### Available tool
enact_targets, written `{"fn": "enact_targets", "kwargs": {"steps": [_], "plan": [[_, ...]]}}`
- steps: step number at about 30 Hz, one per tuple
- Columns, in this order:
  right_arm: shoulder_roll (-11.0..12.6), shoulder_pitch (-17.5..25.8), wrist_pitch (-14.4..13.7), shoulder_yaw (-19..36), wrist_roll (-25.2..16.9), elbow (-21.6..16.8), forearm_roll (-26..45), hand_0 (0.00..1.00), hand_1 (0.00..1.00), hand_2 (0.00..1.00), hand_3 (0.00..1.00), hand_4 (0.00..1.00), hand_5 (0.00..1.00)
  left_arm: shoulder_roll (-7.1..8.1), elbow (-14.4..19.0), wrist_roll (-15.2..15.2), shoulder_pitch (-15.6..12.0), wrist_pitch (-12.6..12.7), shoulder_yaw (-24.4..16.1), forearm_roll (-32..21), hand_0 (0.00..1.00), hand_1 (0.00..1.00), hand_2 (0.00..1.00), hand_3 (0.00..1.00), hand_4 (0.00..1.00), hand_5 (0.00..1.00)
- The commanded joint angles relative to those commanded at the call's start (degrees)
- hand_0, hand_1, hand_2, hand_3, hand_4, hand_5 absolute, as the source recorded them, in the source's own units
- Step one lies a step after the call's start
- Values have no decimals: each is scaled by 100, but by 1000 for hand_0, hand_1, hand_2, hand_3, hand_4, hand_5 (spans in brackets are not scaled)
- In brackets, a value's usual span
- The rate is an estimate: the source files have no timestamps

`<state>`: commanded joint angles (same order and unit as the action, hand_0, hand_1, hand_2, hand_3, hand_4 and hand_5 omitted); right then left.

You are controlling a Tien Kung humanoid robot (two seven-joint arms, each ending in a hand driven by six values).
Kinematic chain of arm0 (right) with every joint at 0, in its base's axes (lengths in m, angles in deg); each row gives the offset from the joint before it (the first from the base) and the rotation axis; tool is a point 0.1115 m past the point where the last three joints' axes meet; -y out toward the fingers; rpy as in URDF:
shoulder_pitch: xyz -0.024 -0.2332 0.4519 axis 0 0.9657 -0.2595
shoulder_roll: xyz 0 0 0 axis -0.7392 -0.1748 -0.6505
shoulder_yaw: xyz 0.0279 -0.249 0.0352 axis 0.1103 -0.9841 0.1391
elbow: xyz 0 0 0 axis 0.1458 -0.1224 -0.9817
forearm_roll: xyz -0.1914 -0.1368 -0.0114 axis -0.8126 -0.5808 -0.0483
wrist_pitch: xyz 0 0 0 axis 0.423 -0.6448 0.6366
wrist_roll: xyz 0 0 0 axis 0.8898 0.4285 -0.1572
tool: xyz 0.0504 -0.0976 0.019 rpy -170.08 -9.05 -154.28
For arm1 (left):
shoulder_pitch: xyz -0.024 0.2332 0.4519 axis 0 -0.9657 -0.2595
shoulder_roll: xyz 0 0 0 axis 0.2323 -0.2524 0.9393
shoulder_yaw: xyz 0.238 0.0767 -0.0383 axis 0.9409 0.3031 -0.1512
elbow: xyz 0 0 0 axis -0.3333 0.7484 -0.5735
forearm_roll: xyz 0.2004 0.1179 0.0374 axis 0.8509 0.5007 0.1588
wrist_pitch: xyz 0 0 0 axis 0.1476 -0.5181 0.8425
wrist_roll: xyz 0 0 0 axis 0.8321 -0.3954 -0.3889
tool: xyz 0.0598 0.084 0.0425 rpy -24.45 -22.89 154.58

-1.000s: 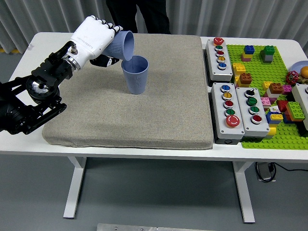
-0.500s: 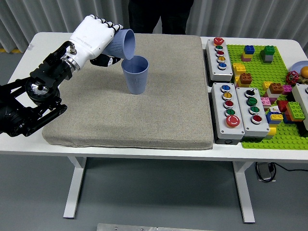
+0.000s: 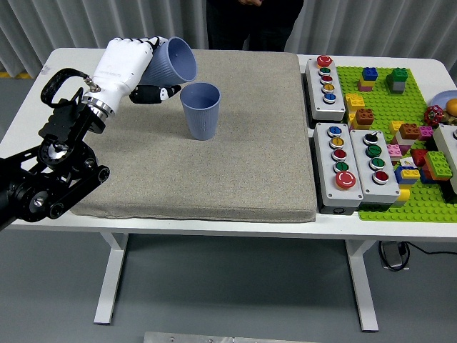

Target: Pick cup pour cup place

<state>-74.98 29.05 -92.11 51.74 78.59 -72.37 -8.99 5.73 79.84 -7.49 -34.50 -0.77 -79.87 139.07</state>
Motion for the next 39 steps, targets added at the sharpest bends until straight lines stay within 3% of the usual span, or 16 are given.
{"fn": "enact_targets", "kwargs": {"steps": [5,14,18,27,32,39], "plan": [[-7,20,-2,-6,-4,1,-29,677,621,571,563,2,180,-275,-101,102,-265,112,-557,-16,368,453,559,568,709,271],[-14,68,-7,8,-4,-2,-64,677,621,572,563,2,179,-439,-88,153,-519,172,-879,41,369,451,554,568,711,275],[-22,107,3,27,5,-5,-112,677,621,572,563,2,180,-590,-61,261,-713,318,-1108,-354,368,451,551,567,710,280],[-18,71,6,13,-14,2,-67,677,621,572,563,2,179,-952,172,395,-1091,547,-1678,-572,367,448,547,564,708,285],[-18,57,5,25,-22,5,-65,677,621,572,563,2,177,-1092,411,525,-1353,734,-1813,-963,365,446,545,564,706,287],[-21,68,12,58,-19,5,-107,677,621,572,563,2,178,-1209,756,840,-1772,1050,-1728,-1929,388,451,552,568,707,289]]}}
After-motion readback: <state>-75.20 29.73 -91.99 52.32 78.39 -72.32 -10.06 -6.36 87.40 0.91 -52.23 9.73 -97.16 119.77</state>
